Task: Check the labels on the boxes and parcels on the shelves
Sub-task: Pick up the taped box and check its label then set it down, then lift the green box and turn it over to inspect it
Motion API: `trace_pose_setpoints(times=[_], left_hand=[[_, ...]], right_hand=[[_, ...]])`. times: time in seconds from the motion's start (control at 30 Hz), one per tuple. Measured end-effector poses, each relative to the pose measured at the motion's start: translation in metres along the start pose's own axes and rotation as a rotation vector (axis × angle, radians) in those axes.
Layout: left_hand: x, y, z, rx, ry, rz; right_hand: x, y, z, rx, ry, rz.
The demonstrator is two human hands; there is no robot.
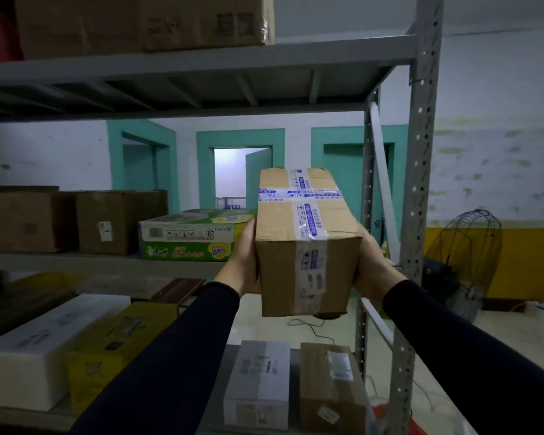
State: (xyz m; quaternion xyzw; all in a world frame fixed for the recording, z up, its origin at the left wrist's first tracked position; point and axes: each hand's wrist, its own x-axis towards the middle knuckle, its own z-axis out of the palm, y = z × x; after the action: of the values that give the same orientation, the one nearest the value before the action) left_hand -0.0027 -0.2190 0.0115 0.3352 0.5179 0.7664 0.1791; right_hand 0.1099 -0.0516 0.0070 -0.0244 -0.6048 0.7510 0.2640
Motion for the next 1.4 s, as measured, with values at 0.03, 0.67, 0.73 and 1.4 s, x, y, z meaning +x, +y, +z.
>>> trace_pose_setpoints(times=[0.03, 0.67, 0.73, 1.4], left_hand=[[0.015, 0.002, -0.004, 0.004, -0.004, 0.020], [0.233, -0.025, -0.045, -0.019, 0.042, -0.052], [0.241, -0.033, -0.044, -0.025, 0.098, -0.057], [0.217, 0.017, -0.049, 0.293, 0.223, -0.029]], right_hand=[[0.014, -0.001, 0.003, 0.010, 0.004, -0.013], [0.222, 0.038, -0.018, -0.082, 0.245, 0.103], [0.233, 0.045, -0.024, -0.085, 0.266, 0.118], [0.199, -0.001, -0.011, -0.450, 0.423, -0.347]])
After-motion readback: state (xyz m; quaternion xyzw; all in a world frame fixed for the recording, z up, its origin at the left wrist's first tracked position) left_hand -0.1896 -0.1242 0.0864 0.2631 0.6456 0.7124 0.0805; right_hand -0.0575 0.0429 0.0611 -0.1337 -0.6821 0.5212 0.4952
